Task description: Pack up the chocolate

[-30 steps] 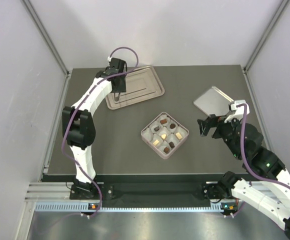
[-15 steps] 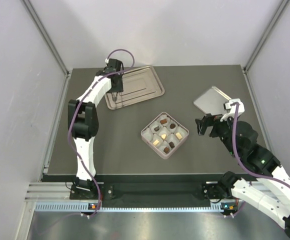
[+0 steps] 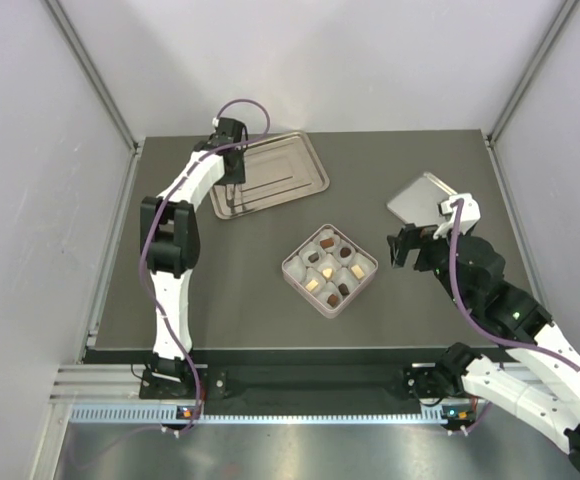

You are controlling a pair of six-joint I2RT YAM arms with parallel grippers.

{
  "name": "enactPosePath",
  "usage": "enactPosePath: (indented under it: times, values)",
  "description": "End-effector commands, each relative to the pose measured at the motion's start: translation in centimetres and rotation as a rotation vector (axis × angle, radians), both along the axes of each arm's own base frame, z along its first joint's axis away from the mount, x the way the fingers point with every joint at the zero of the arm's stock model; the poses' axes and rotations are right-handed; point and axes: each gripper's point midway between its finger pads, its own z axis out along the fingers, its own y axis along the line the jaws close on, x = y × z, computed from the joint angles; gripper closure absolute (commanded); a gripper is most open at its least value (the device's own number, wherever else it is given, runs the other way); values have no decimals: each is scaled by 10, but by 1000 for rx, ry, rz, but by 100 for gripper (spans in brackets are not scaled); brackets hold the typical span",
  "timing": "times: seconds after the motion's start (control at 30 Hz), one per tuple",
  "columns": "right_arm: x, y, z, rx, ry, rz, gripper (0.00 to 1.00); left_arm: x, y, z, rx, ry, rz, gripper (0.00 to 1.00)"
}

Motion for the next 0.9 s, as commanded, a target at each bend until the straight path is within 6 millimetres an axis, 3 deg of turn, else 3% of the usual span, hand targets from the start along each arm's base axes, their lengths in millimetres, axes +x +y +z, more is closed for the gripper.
enactPosePath:
  times: [0.0, 0.3, 0.6, 0.77, 0.87]
  values:
    - [7, 1, 13, 30, -51, -15, 0, 10, 4, 24, 4, -61, 7, 56]
    - [4, 0, 19, 58, -59, -13, 0, -20, -2, 60, -47, -58, -39, 61]
    - [-1, -2, 18, 70, -53, -11, 0, -71, -9, 78, -98, -17, -83, 61]
    - [-2, -4, 19, 70, -54, -14, 0, -99, -32, 98, -155, -8, -175, 62]
    - [-4, -5, 20, 73, -55, -14, 0, -127, -58, 102, -211, 30, -277, 63]
